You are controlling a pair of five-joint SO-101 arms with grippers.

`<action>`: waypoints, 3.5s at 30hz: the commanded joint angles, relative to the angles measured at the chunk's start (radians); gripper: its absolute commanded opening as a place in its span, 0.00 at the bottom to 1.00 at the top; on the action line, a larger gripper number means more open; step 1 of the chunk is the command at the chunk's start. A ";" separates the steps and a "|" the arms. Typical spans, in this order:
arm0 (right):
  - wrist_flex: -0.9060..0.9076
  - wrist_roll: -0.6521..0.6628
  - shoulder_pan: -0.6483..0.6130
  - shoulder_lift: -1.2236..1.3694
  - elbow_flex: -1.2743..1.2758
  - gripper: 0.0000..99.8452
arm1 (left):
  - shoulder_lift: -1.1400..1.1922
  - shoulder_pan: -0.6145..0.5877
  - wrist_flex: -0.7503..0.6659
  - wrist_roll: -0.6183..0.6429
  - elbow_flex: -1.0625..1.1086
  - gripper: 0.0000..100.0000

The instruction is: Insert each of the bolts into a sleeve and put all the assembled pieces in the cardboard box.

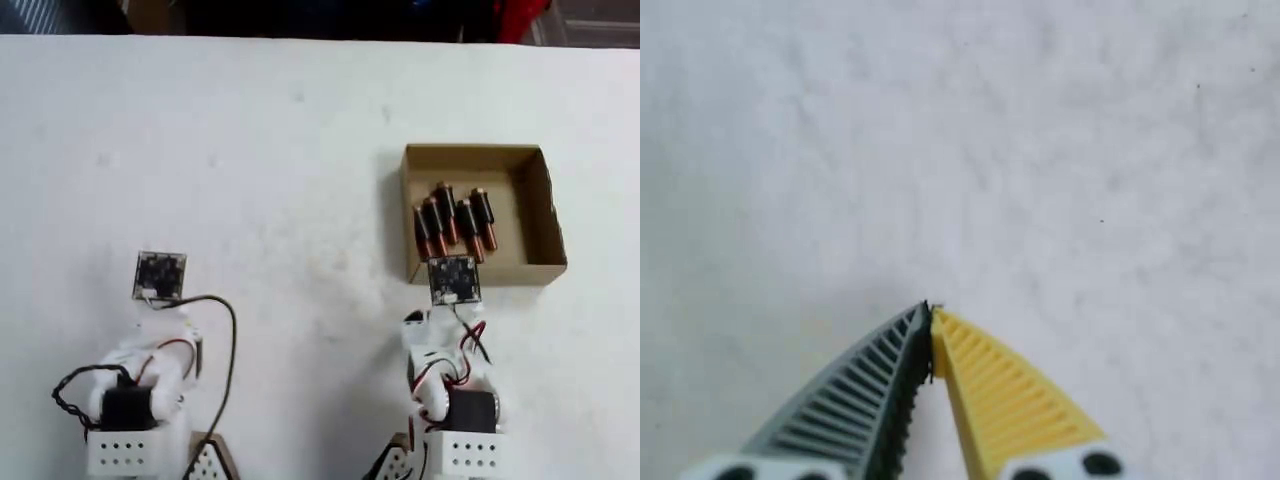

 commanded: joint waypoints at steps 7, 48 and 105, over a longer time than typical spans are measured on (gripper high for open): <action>0.113 -0.012 0.013 -0.005 0.009 0.03 | -0.010 -0.002 0.003 -0.008 -0.003 0.02; 0.111 -0.012 0.012 -0.005 0.009 0.03 | -0.010 -0.004 0.003 -0.008 -0.003 0.02; 0.111 -0.012 0.012 -0.005 0.009 0.03 | -0.010 -0.004 0.003 -0.008 -0.003 0.02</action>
